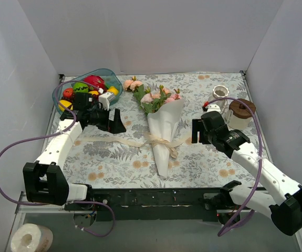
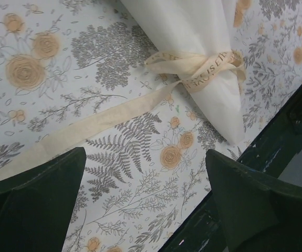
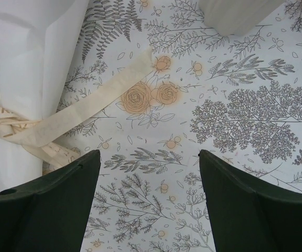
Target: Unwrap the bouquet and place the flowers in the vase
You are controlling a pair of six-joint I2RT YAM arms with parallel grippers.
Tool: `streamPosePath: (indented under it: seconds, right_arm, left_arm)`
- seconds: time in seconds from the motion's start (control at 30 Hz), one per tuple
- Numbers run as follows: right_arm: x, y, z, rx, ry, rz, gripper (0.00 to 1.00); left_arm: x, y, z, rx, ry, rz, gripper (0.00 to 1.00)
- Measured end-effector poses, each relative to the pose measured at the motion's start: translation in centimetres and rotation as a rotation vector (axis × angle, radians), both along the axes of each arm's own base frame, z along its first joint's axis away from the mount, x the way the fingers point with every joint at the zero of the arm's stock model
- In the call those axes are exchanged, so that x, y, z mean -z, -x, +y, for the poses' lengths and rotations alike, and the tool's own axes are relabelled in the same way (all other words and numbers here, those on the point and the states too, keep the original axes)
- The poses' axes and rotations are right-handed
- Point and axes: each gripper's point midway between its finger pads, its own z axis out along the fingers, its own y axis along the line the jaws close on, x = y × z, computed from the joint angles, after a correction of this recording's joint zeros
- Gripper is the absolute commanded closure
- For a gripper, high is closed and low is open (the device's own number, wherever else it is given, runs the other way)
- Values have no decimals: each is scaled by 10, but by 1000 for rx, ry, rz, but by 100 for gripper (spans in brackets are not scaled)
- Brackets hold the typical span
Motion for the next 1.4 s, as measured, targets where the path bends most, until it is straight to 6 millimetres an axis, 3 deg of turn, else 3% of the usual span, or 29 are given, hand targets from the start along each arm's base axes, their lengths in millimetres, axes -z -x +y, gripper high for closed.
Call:
streamPosePath:
  seconds: [0.13, 0.37, 0.6, 0.93, 1.23, 1.27, 1.4]
  right_arm:
    - [8, -3, 5, -6, -3, 22, 18]
    - [24, -6, 17, -111, 29, 63, 16]
    - [25, -9, 11, -193, 127, 54, 15]
    - [10, -9, 15, -324, 131, -60, 15]
    - [12, -8, 16, -412, 180, -70, 15]
    - [13, -7, 16, -416, 181, -68, 16]
    - [20, -4, 15, -422, 182, -57, 18]
  left_arm:
    - [14, 10, -25, 95, -25, 11, 2]
    - [65, 28, -41, 245, -126, 70, 2]
    - [116, 45, -51, 370, -269, 69, 2]
    - [144, 17, -75, 446, -345, -24, 2]
    - [145, 2, -113, 527, -338, -119, 2]
    - [145, 2, -116, 533, -337, -126, 5]
    - [147, 3, -117, 540, -353, -139, 42]
